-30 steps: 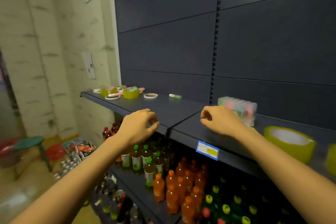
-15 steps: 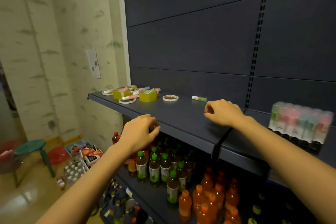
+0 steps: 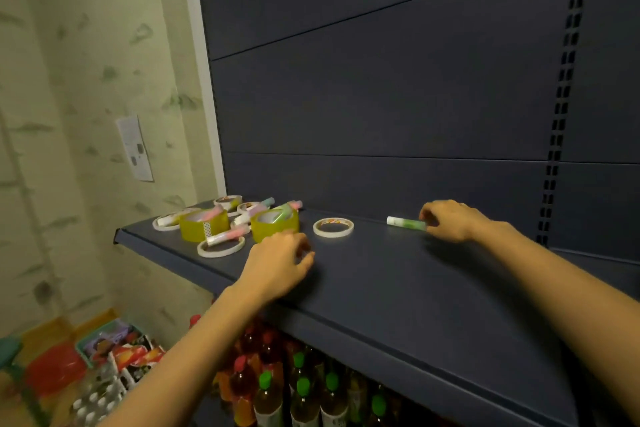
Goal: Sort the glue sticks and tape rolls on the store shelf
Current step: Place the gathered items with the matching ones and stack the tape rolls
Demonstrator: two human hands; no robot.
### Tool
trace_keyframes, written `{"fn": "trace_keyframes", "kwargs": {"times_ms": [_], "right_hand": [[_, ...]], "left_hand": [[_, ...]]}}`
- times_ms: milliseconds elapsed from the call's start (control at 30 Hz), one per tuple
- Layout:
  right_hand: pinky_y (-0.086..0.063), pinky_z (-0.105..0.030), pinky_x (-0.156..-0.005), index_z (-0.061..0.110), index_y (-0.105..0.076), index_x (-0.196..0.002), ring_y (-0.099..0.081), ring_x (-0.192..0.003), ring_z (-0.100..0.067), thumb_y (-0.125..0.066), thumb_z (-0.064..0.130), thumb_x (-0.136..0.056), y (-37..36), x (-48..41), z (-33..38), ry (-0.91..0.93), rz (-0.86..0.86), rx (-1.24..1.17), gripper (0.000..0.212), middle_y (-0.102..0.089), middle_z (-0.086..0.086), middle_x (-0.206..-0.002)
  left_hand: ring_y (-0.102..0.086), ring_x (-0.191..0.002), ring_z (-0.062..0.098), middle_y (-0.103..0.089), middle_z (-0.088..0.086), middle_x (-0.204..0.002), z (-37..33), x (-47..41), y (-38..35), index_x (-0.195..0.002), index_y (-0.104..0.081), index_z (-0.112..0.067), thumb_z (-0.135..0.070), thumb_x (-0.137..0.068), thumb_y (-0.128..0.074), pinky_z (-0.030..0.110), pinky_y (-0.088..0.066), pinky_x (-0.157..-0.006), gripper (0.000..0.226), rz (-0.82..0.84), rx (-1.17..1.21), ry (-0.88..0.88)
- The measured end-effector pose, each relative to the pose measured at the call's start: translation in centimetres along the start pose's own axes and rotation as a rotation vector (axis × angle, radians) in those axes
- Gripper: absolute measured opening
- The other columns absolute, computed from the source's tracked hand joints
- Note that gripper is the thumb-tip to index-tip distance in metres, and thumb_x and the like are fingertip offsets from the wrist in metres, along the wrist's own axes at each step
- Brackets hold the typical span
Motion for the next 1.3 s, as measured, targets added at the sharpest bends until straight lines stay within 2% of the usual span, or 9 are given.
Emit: {"fn": "trace_keyframes", "kwargs": {"times_ms": [200, 367, 500, 767, 967, 1033, 1100, 1167, 1300], "right_hand": [[-0.044, -0.037, -0.087, 0.015, -0.048, -0.125, -0.051, -0.113, -0.025, -0.049, 0.029, -0.094, -3.5, -5.7, -1.1, -0.120, -0.004, 0.108, 0.034, -0.047, -0.005, -0.127], [-0.045, -0.034, -0.080, 0.018, -0.055, -0.113, -0.055, -0.104, -0.024, -0.050, 0.041, -0.093, -4.4, -7.6, -1.3, -0.130, -0.010, 0.158, 0.030, -0.051, -0.003, -0.119], [-0.043, -0.033, -0.076, 0.018, -0.054, -0.112, -0.057, -0.100, -0.024, -0.046, 0.043, -0.094, -4.4, -7.6, -0.3, -0.130, 0.048, 0.193, 0.032, -0.057, -0.004, -0.116], [-0.041, -0.031, -0.071, 0.025, -0.056, -0.104, -0.058, -0.092, -0.020, -0.055, 0.044, -0.089, -0.8, -2.7, 2.2, -0.173, -0.280, -0.032, 0.024, -0.060, 0.007, -0.106], [-0.045, -0.029, -0.071, 0.027, -0.058, -0.106, -0.057, -0.082, -0.011, -0.058, 0.044, -0.088, 0.8, 2.7, 3.3, -0.283, -0.402, -0.052, 0.024, -0.056, 0.015, -0.096], [-0.045, -0.028, -0.069, 0.027, -0.059, -0.106, -0.055, -0.079, -0.008, -0.058, 0.044, -0.088, 0.8, 4.6, 3.3, -0.336, -0.410, -0.052, 0.024, -0.057, 0.015, -0.096], [-0.046, -0.029, -0.070, 0.026, -0.059, -0.108, -0.055, -0.079, -0.009, -0.058, 0.042, -0.089, 0.6, 6.6, 3.1, -0.387, -0.418, -0.056, 0.024, -0.059, 0.011, -0.102], [-0.045, -0.030, -0.073, 0.025, -0.058, -0.109, -0.057, -0.083, -0.013, -0.057, 0.041, -0.090, 0.3, 8.7, 2.8, -0.440, -0.427, -0.051, 0.024, -0.059, 0.009, -0.106], [-0.048, -0.037, -0.078, 0.024, -0.058, -0.108, -0.057, -0.086, -0.018, -0.055, 0.038, -0.091, 0.4, 13.3, 1.9, -0.531, -0.475, -0.046, 0.022, -0.057, 0.008, -0.104]], "left_hand": [[-0.060, -0.097, 0.022, -0.064, 0.005, -0.109, 3.9, -5.2, -2.0, -0.106, -0.063, -0.015, -0.036, -0.091, -0.052, 0.037, -0.052, -0.082, 0.028, 0.064, 0.035, 0.026], [-0.060, -0.091, 0.024, -0.067, 0.008, -0.101, 5.0, -8.1, -4.6, -0.099, -0.065, -0.011, -0.036, -0.092, -0.050, 0.035, -0.051, -0.077, 0.030, 0.152, 0.067, 0.004], [-0.060, -0.091, 0.029, -0.066, 0.014, -0.099, 5.2, -10.8, -6.2, -0.093, -0.062, -0.006, -0.033, -0.094, -0.046, 0.035, -0.046, -0.075, 0.031, 0.166, 0.053, -0.001], [-0.057, -0.109, 0.034, -0.061, 0.016, -0.118, 4.0, -15.7, -9.7, -0.111, -0.058, -0.004, -0.036, -0.097, -0.035, 0.036, -0.044, -0.086, 0.042, 0.293, -0.120, -0.001], [-0.056, -0.111, 0.030, -0.059, 0.014, -0.118, 3.7, -17.8, -10.9, -0.115, -0.056, -0.004, -0.014, -0.089, -0.047, 0.033, -0.046, -0.084, 0.029, 0.428, -0.122, -0.028], [-0.061, -0.100, 0.030, -0.063, 0.015, -0.110, 3.4, -18.1, -10.8, -0.108, -0.057, -0.002, -0.011, -0.088, -0.050, 0.031, -0.049, -0.079, 0.023, 0.484, -0.039, -0.053], [-0.065, -0.064, 0.023, -0.066, 0.009, -0.078, 2.9, -18.3, -10.7, -0.084, -0.056, -0.004, -0.012, -0.087, -0.054, 0.024, -0.050, -0.055, 0.008, 0.547, 0.102, -0.089], [-0.056, -0.040, 0.017, -0.060, 0.003, -0.056, 1.8, -18.1, -10.3, -0.069, -0.049, -0.008, -0.013, -0.086, -0.057, 0.021, -0.043, -0.041, 0.020, 0.582, 0.200, -0.140], [-0.053, -0.031, 0.009, -0.058, -0.004, -0.041, -2.1, -16.8, -9.1, -0.062, -0.058, -0.008, -0.017, -0.087, -0.056, 0.018, -0.044, -0.043, 0.027, 0.552, 0.236, -0.324]]}}
Point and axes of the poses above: each hand's wrist, its own x-axis away from the middle knuckle, its own y-axis out of the back of the hand, z = x × y, the point moved 4 cm from there along -x, towards the middle knuckle
